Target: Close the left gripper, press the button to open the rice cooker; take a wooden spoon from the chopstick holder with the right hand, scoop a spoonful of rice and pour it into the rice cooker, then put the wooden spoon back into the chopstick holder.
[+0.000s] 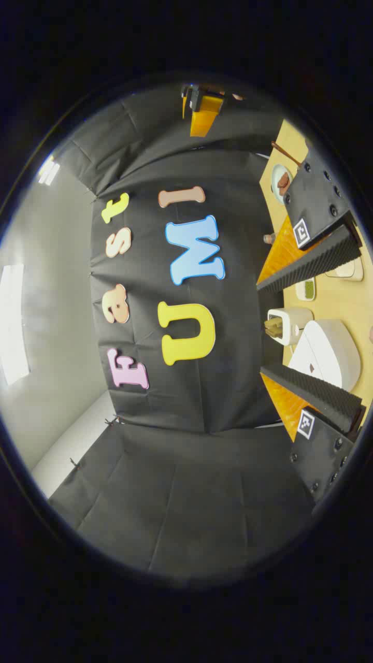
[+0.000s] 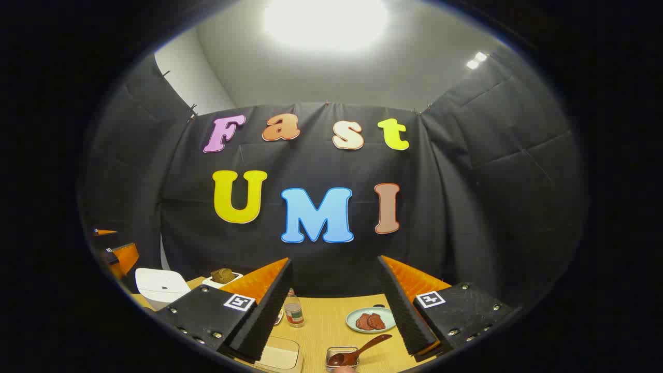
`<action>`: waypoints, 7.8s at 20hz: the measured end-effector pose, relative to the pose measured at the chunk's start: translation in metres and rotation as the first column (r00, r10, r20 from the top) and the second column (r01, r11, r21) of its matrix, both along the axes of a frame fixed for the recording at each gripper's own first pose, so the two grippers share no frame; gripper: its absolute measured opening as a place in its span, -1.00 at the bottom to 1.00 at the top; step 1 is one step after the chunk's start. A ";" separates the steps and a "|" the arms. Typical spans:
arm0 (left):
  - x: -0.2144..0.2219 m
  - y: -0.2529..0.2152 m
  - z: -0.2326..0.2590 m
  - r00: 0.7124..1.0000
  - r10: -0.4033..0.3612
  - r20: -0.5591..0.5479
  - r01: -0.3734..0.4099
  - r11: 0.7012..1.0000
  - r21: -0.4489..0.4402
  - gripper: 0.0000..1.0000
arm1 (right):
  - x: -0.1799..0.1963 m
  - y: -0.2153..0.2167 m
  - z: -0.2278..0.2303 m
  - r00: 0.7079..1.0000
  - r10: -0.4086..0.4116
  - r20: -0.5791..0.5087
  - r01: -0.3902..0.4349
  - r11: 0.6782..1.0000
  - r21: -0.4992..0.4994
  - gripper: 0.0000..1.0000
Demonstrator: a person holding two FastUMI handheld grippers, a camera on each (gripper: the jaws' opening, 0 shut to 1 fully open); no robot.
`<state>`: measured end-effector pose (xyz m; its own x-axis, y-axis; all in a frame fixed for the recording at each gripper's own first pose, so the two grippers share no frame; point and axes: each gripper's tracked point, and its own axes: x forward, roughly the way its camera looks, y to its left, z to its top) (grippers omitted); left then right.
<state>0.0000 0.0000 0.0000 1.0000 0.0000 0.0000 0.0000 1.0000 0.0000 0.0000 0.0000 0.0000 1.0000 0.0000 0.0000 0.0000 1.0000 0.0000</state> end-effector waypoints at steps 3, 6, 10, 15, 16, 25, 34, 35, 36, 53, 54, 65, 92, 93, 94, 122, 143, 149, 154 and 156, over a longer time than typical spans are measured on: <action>0.000 0.004 -0.001 1.000 0.010 -0.005 -0.010 1.000 0.000 0.89 | 0.000 0.000 -0.001 1.000 0.002 -0.003 -0.002 1.000 0.002 0.94; 0.002 0.005 0.000 1.000 0.013 -0.009 -0.013 1.000 0.001 0.89 | 0.001 -0.001 -0.002 1.000 -0.001 -0.004 0.001 1.000 0.007 0.94; 0.003 0.004 0.003 1.000 0.009 -0.002 -0.009 1.000 0.012 0.96 | 0.001 -0.002 -0.004 1.000 -0.005 -0.009 0.006 1.000 0.007 0.94; 0.004 0.003 0.003 1.000 -0.002 -0.005 0.002 1.000 0.012 0.95 | 0.002 -0.002 -0.007 1.000 -0.008 -0.015 0.009 1.000 0.007 0.94; 0.004 0.004 0.003 1.000 -0.004 -0.003 0.004 1.000 0.012 0.89 | 0.002 -0.002 -0.007 1.000 -0.009 -0.015 0.009 1.000 0.005 0.94; 0.009 0.011 0.003 1.000 0.000 0.004 0.000 1.000 0.017 0.64 | 0.003 0.004 -0.010 1.000 -0.001 -0.020 0.001 1.000 -0.007 0.94; 0.008 0.018 -0.005 1.000 -0.007 0.008 0.007 0.999 0.041 -0.64 | -0.002 0.010 -0.012 1.000 -0.011 -0.020 0.011 1.000 -0.001 0.94; 0.008 0.018 -0.012 1.000 -0.011 0.007 0.011 0.999 0.046 -0.81 | -0.003 0.010 -0.013 1.000 -0.012 -0.023 0.012 1.000 -0.002 0.94; 0.002 0.029 -0.010 1.000 0.022 0.009 -0.022 0.999 0.042 -0.77 | -0.003 0.011 -0.014 1.000 -0.013 -0.026 0.013 1.000 -0.003 0.94; 0.084 0.105 -0.100 0.987 0.046 -0.156 -0.061 0.993 -0.096 -0.82 | -0.030 0.005 -0.016 0.992 -0.113 -0.047 0.110 0.992 -0.066 0.84; 0.090 0.107 -0.108 0.985 0.039 -0.169 -0.057 0.993 -0.106 -0.82 | -0.032 0.003 -0.017 0.991 -0.123 -0.051 0.119 0.990 -0.074 0.94; 0.130 0.114 -0.207 0.942 -0.020 -0.334 -0.030 0.989 -0.145 -0.82 | -0.054 0.001 -0.022 0.976 -0.202 -0.077 0.191 0.973 -0.130 0.94; 0.139 0.142 -0.116 0.977 0.134 -0.163 -0.134 0.991 0.015 -0.82 | -0.038 -0.031 -0.030 0.984 -0.159 -0.084 0.158 0.987 -0.027 0.94; 0.135 0.138 -0.102 0.982 0.130 -0.135 -0.130 0.991 0.014 -0.80 | -0.034 -0.034 -0.032 0.984 -0.157 -0.082 0.156 0.988 -0.018 0.94; 0.127 0.134 -0.088 0.986 0.125 -0.108 -0.124 0.992 0.014 -0.80 | -0.029 -0.037 -0.033 0.985 -0.153 -0.083 0.152 0.988 -0.010 0.94; -0.003 0.064 0.038 0.993 0.113 0.027 -0.114 0.992 0.046 0.99 | 0.049 -0.091 -0.271 0.831 -0.008 -0.556 0.221 0.923 0.316 0.96; -0.022 0.091 0.030 0.988 0.153 0.015 -0.153 0.987 0.039 0.96 | 0.041 -0.047 -0.271 0.785 0.076 -0.615 0.138 0.946 0.293 -0.78; -0.019 0.099 0.017 0.994 0.109 0.007 -0.109 0.994 0.014 0.99 | 0.041 -0.026 -0.216 0.834 0.075 -0.547 0.100 0.954 0.282 -0.78; -0.018 0.119 0.007 0.995 0.098 -0.004 -0.098 0.995 -0.004 0.96 | 0.040 0.015 -0.198 0.846 0.121 -0.519 0.050 0.951 0.304 -0.78; -0.019 0.133 0.004 0.994 0.106 -0.009 -0.106 0.994 -0.007 0.99 | 0.041 0.032 -0.193 0.852 0.133 -0.507 0.030 0.953 0.301 -0.78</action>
<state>-0.0190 0.1327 0.0037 0.9944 0.1056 -0.0085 -0.1056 0.9944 -0.0067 0.0408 0.0323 -0.1930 0.8515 0.1332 -0.5071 0.0300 0.9533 0.3007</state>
